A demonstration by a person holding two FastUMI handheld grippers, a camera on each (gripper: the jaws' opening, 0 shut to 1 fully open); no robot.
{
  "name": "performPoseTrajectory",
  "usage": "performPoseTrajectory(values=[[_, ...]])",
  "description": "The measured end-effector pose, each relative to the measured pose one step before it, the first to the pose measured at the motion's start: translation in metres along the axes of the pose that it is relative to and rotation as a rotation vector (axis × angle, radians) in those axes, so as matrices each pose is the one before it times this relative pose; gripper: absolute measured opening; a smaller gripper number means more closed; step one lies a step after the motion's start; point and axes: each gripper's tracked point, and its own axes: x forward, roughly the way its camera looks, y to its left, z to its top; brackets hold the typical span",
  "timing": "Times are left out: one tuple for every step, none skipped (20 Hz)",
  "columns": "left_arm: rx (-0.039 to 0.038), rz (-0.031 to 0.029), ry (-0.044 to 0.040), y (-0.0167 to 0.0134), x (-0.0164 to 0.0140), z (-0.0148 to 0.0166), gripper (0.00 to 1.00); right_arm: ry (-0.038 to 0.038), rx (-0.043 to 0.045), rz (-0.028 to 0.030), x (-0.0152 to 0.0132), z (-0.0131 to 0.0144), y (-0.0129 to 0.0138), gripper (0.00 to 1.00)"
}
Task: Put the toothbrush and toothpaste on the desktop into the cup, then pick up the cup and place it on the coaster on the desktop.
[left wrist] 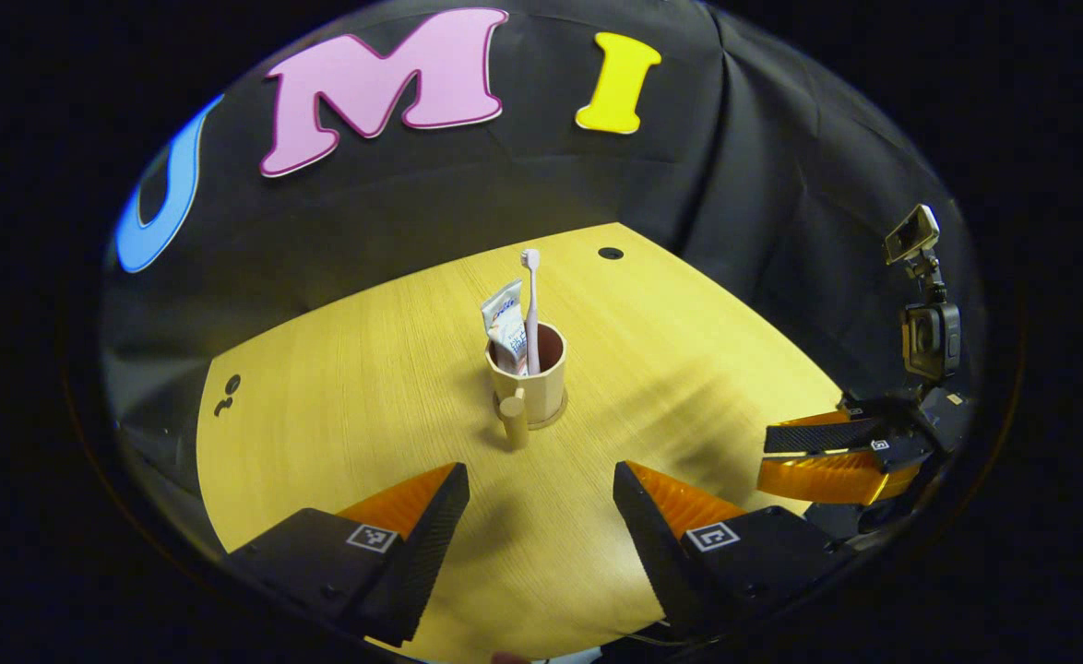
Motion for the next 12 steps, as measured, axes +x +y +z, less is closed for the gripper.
performPoseTrajectory(values=[[-0.01682, -0.01187, -0.01165, -0.00130, -0.00990, -0.00343, 0.97, -0.00679, -0.00625, 0.00506, -0.00108, 0.00363, 0.00708, 0.83], [-0.01410, -0.00399, -0.01316, -0.00021, -0.00857, -0.00235, 0.97, -0.00834, -0.00926, 0.00213, -0.00190, 0.00440, 0.00634, 0.85], [-0.01494, 0.00077, -0.01679, 0.00141, -0.00795, -0.00267, 0.97, -0.00502, -0.01188, 0.00165, -0.00140, 0.00313, 0.00525, 0.70], [-0.01869, -0.00034, -0.01691, 0.00050, -0.00659, -0.00085, 0.97, -0.00427, -0.01072, 0.00278, -0.00182, 0.00371, 0.00619, 0.88], [-0.02441, -0.00346, -0.01496, 0.00059, -0.00541, -0.00164, 0.96, -0.00898, -0.00858, 0.00340, -0.00050, 0.00428, 0.00662, 0.94], [-0.02832, -0.00330, -0.01703, 0.00058, -0.00515, 0.00059, 0.94, -0.00749, -0.01047, -0.00027, -0.00078, 0.00560, 0.00593, 0.98], [-0.02979, -0.00980, -0.01687, -0.00050, -0.00584, 0.00062, 0.95, -0.00303, -0.00779, -0.00030, -0.00107, 0.00223, 0.00537, 0.98], [-0.02890, -0.01167, -0.01733, -0.00117, -0.00604, 0.00173, 0.94, -0.00322, -0.00683, 0.00318, -0.00257, 0.00184, 0.00667, 0.98], [-0.02311, -0.01573, -0.02019, -0.00126, -0.00696, 0.00265, 0.94, -0.00421, -0.00808, 0.00177, -0.00154, 0.00247, 0.00698, 0.98], [-0.01047, -0.01051, -0.01600, -0.00104, -0.00574, 0.00248, 0.94, -0.00027, -0.00677, -0.00008, -0.00096, 0.00073, 0.00433, 0.98], [-0.00693, -0.00208, -0.01567, 0.00107, -0.00582, 0.00177, 0.94, -0.00091, -0.00511, 0.00159, -0.00147, 0.00053, 0.00521, 0.98], [-0.00444, -0.00084, -0.01073, 0.00087, -0.00557, 0.00047, 0.94, -0.00300, -0.00424, 0.00199, -0.00047, 0.00238, 0.00492, 0.98]])
